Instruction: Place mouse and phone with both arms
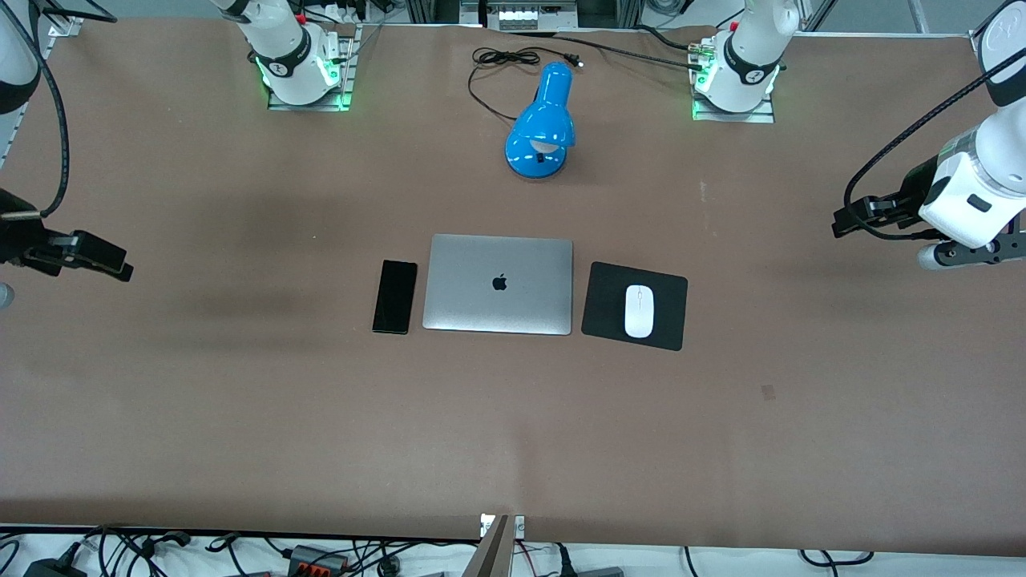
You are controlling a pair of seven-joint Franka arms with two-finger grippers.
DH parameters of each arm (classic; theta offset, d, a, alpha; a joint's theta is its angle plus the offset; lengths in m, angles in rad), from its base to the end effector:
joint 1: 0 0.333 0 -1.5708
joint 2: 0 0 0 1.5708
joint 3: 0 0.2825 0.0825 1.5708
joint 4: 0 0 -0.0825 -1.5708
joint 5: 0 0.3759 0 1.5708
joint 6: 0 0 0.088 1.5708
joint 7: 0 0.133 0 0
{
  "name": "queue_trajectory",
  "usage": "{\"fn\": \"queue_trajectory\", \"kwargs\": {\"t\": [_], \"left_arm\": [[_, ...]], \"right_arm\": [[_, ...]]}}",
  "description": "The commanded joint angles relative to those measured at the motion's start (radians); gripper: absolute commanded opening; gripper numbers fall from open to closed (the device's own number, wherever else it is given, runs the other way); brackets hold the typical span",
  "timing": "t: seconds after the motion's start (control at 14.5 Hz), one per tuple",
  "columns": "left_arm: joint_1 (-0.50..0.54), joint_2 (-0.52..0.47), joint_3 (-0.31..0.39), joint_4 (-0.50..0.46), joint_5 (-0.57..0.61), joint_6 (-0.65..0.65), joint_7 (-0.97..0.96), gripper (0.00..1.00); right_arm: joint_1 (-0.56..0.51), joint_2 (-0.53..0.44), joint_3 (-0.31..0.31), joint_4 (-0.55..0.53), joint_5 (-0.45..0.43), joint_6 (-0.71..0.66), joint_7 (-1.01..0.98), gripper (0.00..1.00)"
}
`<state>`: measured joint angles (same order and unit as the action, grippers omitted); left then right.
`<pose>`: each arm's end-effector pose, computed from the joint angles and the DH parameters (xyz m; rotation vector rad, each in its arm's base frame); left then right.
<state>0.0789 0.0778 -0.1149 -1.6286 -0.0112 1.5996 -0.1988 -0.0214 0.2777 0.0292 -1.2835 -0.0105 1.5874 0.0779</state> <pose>0.5607 -0.0200 0.4978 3.1191 0.2557 -0.1690 0.6233 0.0011 0.5376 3.1379 -0.1119 0.0414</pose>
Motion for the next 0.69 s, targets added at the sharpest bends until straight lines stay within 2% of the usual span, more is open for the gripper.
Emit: {"fn": "queue_trajectory", "kwargs": {"t": [0.0, 0.41, 0.62], "left_arm": [[0.004, -0.032, 0.001, -0.028, -0.015, 0.007, -0.004, 1.00], [0.004, -0.030, 0.001, -0.028, -0.015, 0.006, -0.002, 1.00], [0.005, -0.029, 0.003, -0.028, -0.018, 0.005, -0.002, 1.00]], "right_arm": [[-0.029, -0.093, 0.020, -0.146, -0.003, 0.057, -0.041, 1.00], [-0.041, -0.222, 0.021, -0.362, 0.001, 0.141, -0.075, 1.00], [-0.043, -0.241, 0.020, -0.378, 0.001, 0.126, -0.075, 1.00]]}}
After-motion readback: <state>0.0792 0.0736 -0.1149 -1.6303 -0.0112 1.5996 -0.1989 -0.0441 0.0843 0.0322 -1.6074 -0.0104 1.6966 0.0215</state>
